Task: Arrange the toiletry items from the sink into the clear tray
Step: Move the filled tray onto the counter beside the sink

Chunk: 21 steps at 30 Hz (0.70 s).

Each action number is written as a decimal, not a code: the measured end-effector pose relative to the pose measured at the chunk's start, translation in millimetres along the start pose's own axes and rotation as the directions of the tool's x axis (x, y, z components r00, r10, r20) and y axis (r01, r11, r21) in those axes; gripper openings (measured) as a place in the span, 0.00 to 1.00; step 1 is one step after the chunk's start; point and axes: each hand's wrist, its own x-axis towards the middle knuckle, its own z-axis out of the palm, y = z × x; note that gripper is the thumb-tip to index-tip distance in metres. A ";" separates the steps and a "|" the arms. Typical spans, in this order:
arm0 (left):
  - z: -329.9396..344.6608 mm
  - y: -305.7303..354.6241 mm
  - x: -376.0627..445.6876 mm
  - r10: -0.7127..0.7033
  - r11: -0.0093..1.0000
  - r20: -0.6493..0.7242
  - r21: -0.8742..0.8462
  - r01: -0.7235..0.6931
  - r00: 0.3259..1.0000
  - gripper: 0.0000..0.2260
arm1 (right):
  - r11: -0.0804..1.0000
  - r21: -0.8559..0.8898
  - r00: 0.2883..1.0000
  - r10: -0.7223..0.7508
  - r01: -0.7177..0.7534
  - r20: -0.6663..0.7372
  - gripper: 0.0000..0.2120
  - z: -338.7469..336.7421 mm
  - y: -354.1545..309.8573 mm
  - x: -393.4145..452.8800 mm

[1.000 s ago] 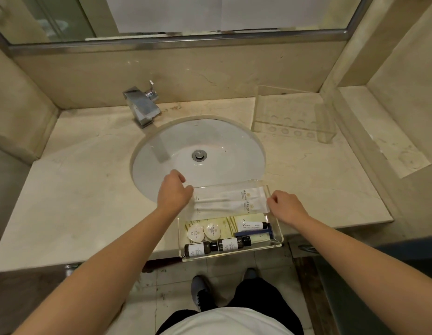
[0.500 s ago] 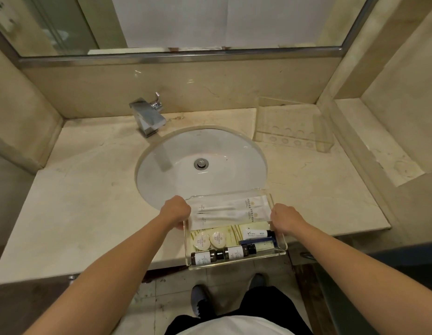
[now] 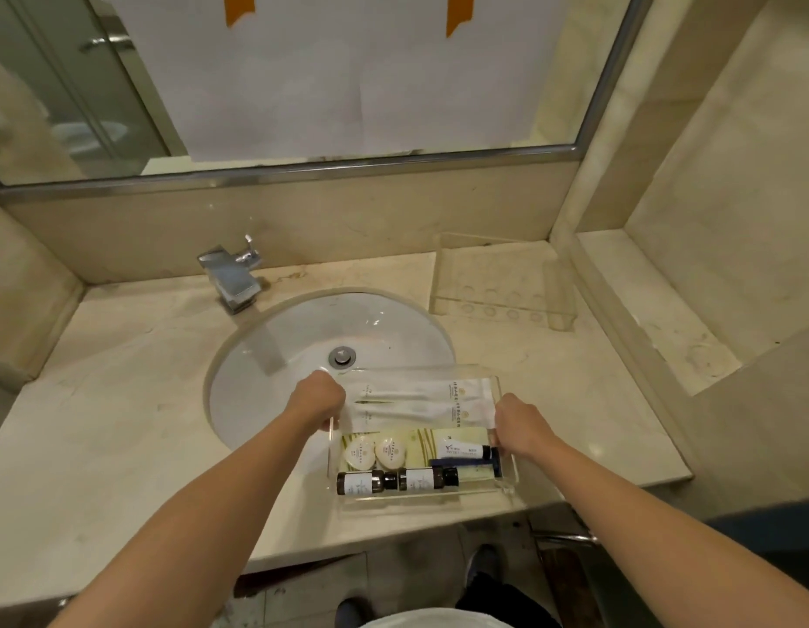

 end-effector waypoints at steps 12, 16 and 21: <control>48.8 100.4 17.5 -0.026 0.936 0.339 -0.323 0.143 0.940 0.28 | 0.986 0.127 0.990 0.120 -0.111 -0.072 0.08 -58.1 50.4 54.6; 68.3 121.4 27.9 0.024 0.936 0.407 -0.330 0.122 0.913 0.33 | 0.965 0.190 0.978 0.196 -0.180 -0.068 0.07 -69.6 72.3 71.5; 85.1 146.2 42.5 0.061 0.948 0.412 -0.308 0.076 0.909 0.34 | 0.919 0.297 0.950 0.298 -0.260 -0.091 0.11 -77.1 86.5 86.0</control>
